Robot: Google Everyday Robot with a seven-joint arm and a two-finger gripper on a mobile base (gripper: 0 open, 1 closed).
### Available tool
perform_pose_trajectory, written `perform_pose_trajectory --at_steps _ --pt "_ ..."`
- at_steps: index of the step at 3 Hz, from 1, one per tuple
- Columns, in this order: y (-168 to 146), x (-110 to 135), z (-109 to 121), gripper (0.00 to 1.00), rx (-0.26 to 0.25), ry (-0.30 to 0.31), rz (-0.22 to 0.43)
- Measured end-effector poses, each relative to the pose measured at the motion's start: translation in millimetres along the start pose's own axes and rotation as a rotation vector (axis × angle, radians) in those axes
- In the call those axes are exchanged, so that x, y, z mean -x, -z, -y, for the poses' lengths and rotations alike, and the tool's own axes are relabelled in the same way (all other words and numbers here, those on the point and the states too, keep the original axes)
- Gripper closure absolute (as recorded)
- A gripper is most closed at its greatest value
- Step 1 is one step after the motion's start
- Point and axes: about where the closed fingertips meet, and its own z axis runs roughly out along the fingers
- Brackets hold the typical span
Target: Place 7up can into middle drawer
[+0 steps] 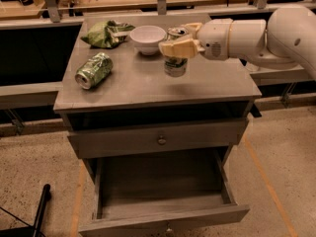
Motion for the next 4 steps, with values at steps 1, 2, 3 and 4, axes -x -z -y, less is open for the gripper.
perform_pose_trajectory --at_steps 1,2,3,4 --pt "21.6 -22.2 -64.1 1.00 0.140 0.002 0.117" --pt "34.0 -28.4 -95.0 1.00 0.161 0.066 0.136" --pt "34.0 -28.4 -95.0 1.00 0.161 0.066 0.136" --pt "34.2 -74.4 -118.9 1.00 0.209 -0.002 0.129"
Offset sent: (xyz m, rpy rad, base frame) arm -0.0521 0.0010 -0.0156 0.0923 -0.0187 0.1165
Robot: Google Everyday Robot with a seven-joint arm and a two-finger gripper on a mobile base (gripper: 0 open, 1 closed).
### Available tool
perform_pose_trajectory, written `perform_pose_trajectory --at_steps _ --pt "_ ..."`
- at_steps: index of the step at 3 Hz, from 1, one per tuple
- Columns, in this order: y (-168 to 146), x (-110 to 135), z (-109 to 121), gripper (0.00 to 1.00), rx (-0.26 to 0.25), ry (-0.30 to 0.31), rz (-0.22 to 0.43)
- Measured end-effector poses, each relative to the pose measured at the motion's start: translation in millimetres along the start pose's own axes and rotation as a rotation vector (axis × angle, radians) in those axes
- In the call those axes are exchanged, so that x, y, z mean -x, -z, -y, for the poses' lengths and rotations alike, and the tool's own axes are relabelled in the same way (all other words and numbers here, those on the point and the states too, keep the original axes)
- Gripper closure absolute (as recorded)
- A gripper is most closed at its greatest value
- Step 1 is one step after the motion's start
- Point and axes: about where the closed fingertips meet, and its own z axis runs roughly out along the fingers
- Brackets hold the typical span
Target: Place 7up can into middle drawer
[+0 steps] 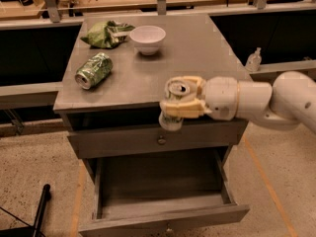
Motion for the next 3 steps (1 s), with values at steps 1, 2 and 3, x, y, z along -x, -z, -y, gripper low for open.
perform_pose_trajectory --at_steps 1,2,3 --pt "2.9 -74.3 -55.1 1.00 0.110 -0.116 -0.005" --pt "2.9 -74.3 -55.1 1.00 0.110 -0.116 -0.005" --pt "14.4 -119.8 -49.2 1.00 0.030 -0.080 -0.039"
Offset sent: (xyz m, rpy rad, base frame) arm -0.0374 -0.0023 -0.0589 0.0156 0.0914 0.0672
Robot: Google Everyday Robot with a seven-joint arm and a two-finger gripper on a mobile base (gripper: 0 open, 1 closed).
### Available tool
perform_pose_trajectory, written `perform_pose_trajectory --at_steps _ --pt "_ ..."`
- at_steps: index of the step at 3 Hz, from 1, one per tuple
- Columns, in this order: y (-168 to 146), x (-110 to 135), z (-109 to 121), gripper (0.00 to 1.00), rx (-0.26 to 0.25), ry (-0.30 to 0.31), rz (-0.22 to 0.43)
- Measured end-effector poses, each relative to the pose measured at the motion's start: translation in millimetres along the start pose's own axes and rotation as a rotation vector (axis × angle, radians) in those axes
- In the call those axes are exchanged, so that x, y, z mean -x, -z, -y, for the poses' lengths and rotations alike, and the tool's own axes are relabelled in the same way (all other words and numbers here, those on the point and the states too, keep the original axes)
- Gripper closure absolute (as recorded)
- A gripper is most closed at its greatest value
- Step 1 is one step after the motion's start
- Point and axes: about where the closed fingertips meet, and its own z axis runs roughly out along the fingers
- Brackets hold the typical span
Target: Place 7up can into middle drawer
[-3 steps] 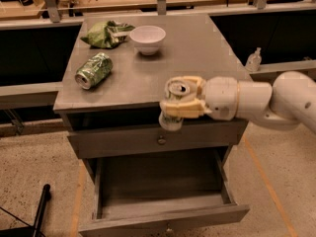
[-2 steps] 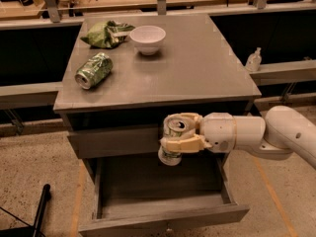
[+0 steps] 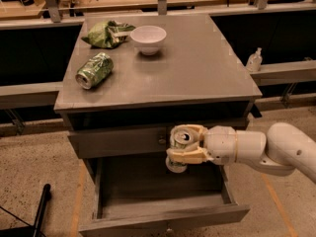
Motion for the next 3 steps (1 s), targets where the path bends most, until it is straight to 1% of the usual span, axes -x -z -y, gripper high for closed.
perform_pose_trajectory --at_steps 1,3 --pt "25.2 -72.4 14.7 1.00 -0.090 0.053 -0.085" --pt "21.9 -69.5 13.6 1.00 -0.081 0.057 -0.083"
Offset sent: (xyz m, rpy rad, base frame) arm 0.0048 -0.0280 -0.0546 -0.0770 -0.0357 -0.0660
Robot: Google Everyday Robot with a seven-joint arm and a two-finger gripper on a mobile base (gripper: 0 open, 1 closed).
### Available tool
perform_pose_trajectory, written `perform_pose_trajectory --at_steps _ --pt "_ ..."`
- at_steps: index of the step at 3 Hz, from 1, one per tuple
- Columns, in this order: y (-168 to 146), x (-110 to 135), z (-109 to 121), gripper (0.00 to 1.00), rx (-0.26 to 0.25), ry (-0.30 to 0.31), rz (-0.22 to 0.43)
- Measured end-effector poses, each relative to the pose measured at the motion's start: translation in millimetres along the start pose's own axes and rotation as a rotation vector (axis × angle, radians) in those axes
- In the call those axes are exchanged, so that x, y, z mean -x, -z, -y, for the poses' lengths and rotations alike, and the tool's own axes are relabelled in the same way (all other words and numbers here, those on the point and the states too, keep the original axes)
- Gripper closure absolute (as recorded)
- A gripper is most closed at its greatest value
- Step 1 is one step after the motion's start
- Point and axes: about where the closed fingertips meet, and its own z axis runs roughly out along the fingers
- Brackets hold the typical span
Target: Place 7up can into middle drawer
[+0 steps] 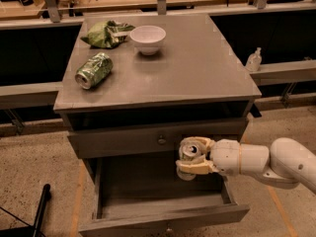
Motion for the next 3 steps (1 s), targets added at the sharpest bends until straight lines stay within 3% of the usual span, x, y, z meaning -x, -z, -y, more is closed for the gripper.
perform_pose_trajectory --at_steps 1,2,3 --pt "-2.7 -32.6 4.9 1.00 0.000 -0.016 0.008" --pt "-1.8 -90.6 14.6 1.00 0.003 -0.015 0.049" --pt "-5.7 -130.6 18.1 1.00 0.027 0.042 0.094"
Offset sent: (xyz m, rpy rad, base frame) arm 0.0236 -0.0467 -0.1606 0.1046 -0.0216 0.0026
